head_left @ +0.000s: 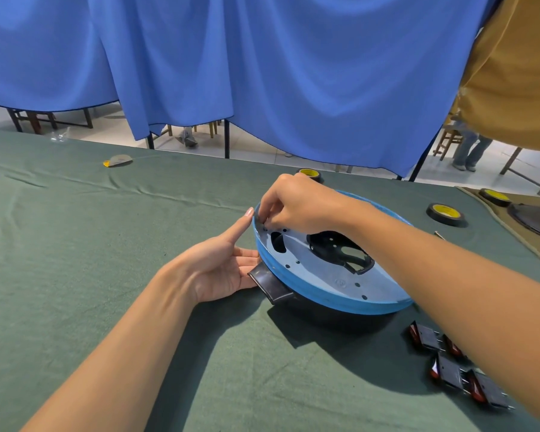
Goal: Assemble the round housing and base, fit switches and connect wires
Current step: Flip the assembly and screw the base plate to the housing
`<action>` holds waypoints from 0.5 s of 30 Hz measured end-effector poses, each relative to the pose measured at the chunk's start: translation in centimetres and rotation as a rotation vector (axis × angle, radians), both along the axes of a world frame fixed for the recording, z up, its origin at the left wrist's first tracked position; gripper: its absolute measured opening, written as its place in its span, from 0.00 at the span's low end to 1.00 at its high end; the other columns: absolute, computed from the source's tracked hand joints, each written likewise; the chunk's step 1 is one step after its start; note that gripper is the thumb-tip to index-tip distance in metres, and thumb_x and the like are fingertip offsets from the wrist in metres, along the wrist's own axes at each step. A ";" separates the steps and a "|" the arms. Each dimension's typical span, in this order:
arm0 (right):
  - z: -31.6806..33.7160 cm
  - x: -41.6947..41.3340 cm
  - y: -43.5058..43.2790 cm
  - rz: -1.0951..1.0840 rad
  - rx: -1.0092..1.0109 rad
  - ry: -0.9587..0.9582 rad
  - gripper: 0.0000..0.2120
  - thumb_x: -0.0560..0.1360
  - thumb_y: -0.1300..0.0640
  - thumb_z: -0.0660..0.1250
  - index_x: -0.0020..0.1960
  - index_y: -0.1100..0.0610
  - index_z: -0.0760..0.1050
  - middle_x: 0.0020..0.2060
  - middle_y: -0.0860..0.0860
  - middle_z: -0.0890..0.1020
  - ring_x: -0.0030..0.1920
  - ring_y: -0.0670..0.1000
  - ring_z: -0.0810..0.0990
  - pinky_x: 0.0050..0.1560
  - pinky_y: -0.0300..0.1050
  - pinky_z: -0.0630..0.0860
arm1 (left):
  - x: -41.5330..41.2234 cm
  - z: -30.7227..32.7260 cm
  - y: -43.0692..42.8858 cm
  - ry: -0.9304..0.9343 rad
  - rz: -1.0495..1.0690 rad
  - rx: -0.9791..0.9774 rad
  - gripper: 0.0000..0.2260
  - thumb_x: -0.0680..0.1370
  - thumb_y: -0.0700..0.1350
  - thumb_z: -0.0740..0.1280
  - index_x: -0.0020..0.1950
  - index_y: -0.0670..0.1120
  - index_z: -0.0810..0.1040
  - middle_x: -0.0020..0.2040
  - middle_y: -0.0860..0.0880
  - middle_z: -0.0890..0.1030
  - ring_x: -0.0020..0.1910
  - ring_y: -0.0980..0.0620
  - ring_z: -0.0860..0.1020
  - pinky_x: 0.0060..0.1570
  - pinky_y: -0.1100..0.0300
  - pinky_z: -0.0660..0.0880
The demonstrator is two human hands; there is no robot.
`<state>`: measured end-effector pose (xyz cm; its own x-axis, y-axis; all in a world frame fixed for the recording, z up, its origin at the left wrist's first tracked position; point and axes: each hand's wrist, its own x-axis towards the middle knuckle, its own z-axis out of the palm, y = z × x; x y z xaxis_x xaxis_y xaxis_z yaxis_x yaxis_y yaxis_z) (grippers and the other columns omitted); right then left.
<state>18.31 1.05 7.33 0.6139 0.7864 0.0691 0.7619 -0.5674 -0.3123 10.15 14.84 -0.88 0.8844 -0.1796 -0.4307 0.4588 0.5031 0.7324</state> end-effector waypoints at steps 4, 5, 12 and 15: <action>-0.4 -0.1 -0.1 0.010 0.024 -0.039 0.07 0.73 0.63 0.72 0.49 0.55 0.85 0.41 0.49 0.85 0.43 0.47 0.82 0.48 0.46 0.81 | -0.1 0.0 0.0 -0.006 0.010 0.006 0.42 0.71 0.62 0.71 0.69 0.29 0.69 0.66 0.33 0.75 0.55 0.40 0.80 0.55 0.50 0.80; -0.5 -0.2 -0.1 0.014 0.031 -0.055 0.07 0.73 0.63 0.71 0.49 0.55 0.85 0.41 0.49 0.85 0.44 0.47 0.82 0.49 0.47 0.81 | -0.1 0.1 0.0 -0.009 0.015 0.008 0.42 0.71 0.62 0.71 0.69 0.29 0.69 0.67 0.33 0.75 0.55 0.40 0.79 0.54 0.50 0.80; -0.7 0.0 -0.1 -0.014 0.015 -0.045 0.08 0.73 0.64 0.71 0.49 0.56 0.85 0.42 0.50 0.85 0.44 0.49 0.82 0.48 0.49 0.81 | -0.3 0.2 -0.2 -0.008 0.040 0.002 0.42 0.72 0.62 0.71 0.71 0.29 0.67 0.68 0.33 0.73 0.58 0.40 0.77 0.52 0.49 0.81; -0.6 -0.1 0.1 -0.015 -0.024 -0.092 0.04 0.74 0.58 0.72 0.46 0.56 0.85 0.39 0.50 0.83 0.40 0.50 0.80 0.42 0.47 0.80 | -0.3 0.2 -0.2 -0.011 0.038 0.007 0.42 0.72 0.62 0.70 0.70 0.28 0.68 0.67 0.33 0.74 0.57 0.39 0.78 0.51 0.49 0.82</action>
<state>18.24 1.17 6.76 0.6173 0.7794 0.1071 0.7783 -0.5852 -0.2274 9.85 14.60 -0.71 0.8952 -0.1425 -0.4223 0.4314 0.5151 0.7407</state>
